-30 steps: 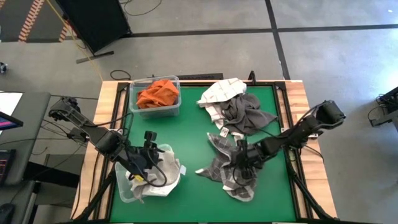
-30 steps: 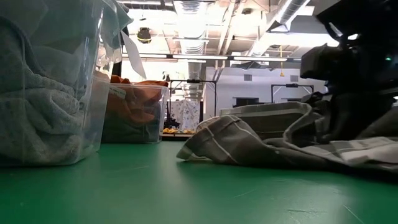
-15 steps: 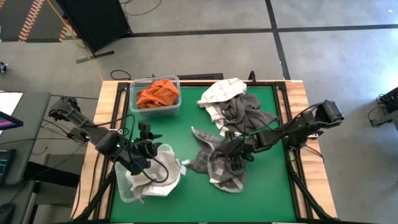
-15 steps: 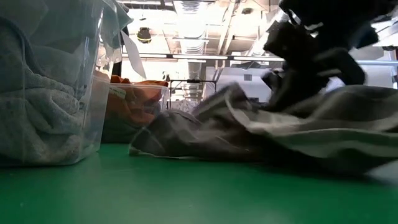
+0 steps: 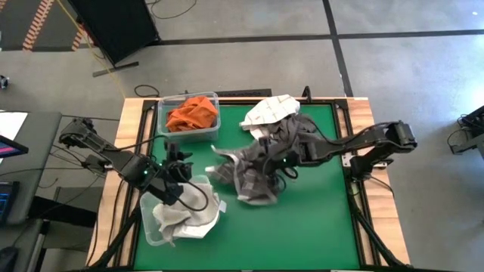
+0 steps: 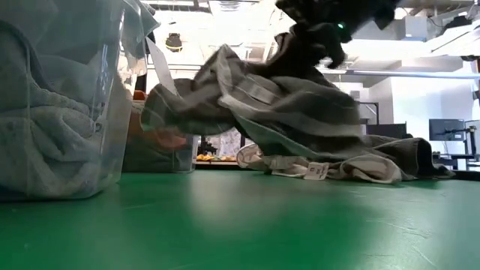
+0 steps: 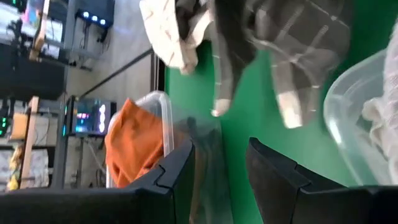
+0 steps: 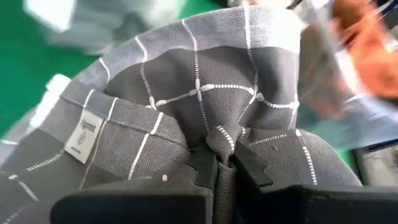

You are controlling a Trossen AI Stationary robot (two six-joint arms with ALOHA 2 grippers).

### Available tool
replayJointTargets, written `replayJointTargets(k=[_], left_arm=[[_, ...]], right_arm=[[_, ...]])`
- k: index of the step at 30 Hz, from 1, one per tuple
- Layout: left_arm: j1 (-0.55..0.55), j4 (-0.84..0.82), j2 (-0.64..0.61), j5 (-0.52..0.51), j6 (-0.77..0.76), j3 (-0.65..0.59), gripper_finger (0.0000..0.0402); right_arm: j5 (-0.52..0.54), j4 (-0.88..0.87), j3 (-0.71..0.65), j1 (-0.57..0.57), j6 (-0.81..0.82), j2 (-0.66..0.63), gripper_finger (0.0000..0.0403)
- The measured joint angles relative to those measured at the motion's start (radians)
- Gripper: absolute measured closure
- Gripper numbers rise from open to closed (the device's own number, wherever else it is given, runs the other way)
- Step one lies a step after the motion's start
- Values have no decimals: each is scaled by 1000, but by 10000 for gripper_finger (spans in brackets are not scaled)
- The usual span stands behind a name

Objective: Sort towels by color in basket
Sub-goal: Put the black patterned towel into the top transparent bin

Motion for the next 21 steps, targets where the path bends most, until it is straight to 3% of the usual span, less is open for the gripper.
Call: replayJointTargets(k=[6, 15, 21], left_arm=[[0, -89, -17, 0, -75, 0, 266], [0, -161, -120, -51, -196, 0, 266], [0, -161, -196, -90, -231, 0, 266]], right_arm=[[0, 9, 92, -69, -114, 0, 358], [-37, 183, 175, -183, -256, -1, 358], [-159, 302, 199, -277, -249, 5, 358]])
